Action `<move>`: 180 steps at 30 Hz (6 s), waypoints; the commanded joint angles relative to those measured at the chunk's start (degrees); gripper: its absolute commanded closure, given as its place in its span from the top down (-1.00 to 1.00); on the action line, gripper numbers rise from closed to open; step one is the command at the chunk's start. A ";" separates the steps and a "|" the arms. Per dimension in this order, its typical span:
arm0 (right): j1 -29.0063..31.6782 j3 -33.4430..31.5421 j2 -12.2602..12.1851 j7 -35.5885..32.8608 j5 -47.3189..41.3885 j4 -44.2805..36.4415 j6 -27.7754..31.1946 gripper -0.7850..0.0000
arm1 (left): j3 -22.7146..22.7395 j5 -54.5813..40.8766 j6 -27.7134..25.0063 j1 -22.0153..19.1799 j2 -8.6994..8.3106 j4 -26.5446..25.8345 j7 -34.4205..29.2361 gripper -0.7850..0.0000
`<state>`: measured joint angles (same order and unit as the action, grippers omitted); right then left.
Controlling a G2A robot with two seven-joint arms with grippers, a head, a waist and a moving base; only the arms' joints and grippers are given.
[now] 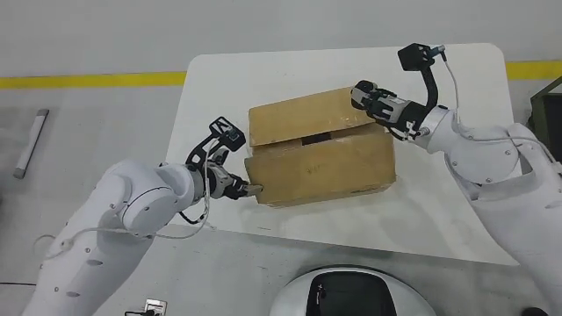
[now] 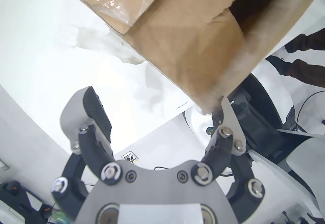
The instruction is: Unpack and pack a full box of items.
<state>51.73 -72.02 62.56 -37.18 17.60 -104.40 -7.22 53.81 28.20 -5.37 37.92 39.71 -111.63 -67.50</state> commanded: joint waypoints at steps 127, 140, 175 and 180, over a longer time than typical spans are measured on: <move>16.76 -8.19 3.44 3.16 29.57 -10.42 0.72 -1.00 | -14.92 29.15 7.92 -8.44 17.85 9.96 22.51 1.00; 26.12 -22.74 2.31 4.18 24.70 -13.28 5.36 -1.00 | -23.63 29.68 10.04 -15.56 25.31 15.67 22.52 1.00; 25.06 -18.30 2.31 10.72 22.03 -15.12 12.63 -1.00 | -3.44 47.15 15.35 -7.40 27.61 6.35 -2.38 1.00; 17.84 -7.43 3.11 10.65 24.91 -12.96 13.21 -1.00 | 8.53 54.23 12.55 2.85 24.63 -2.17 -8.55 1.00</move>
<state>71.35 -82.19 65.47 -26.72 41.85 -117.83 6.01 59.32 80.94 7.83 38.10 64.87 -112.02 -74.91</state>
